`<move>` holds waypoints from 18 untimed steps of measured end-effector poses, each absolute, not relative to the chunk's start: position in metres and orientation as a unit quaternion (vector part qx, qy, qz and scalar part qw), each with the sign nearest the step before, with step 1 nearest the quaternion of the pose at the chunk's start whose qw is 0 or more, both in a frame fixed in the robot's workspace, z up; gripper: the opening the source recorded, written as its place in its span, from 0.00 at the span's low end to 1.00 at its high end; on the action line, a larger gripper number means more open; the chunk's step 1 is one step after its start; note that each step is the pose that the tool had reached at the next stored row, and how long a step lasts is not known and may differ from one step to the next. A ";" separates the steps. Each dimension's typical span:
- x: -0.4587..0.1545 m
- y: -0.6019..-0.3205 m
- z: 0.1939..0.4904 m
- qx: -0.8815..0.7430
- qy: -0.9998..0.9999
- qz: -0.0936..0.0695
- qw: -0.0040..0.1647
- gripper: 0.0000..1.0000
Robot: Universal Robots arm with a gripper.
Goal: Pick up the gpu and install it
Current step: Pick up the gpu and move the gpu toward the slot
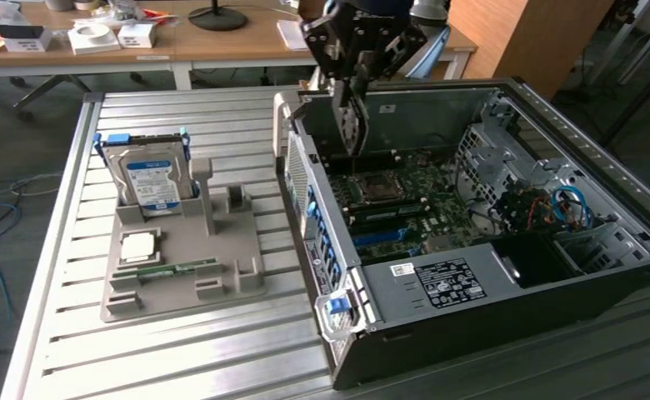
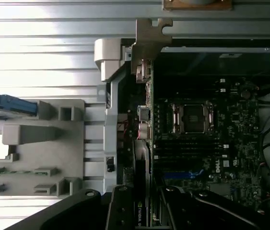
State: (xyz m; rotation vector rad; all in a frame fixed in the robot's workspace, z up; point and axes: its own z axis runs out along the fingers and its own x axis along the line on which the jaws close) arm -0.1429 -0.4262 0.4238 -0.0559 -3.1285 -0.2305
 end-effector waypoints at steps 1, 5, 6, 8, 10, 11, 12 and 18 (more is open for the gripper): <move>-0.138 -0.426 0.424 -0.018 -0.997 -0.074 0.002 0.26; -0.121 -0.426 0.424 -0.018 -0.997 -0.075 0.002 0.26; -0.117 -0.426 0.424 -0.018 -0.997 -0.075 0.002 0.26; -0.109 -0.426 0.424 -0.018 -0.997 -0.075 0.002 0.26; -0.101 -0.426 0.424 -0.018 -0.997 -0.075 0.002 0.26; -0.098 -0.426 0.424 -0.018 -0.997 -0.075 0.002 0.26; -0.094 -0.426 0.424 -0.018 -0.997 -0.075 0.002 0.26; -0.075 -0.426 0.424 -0.018 -0.997 -0.075 0.002 0.26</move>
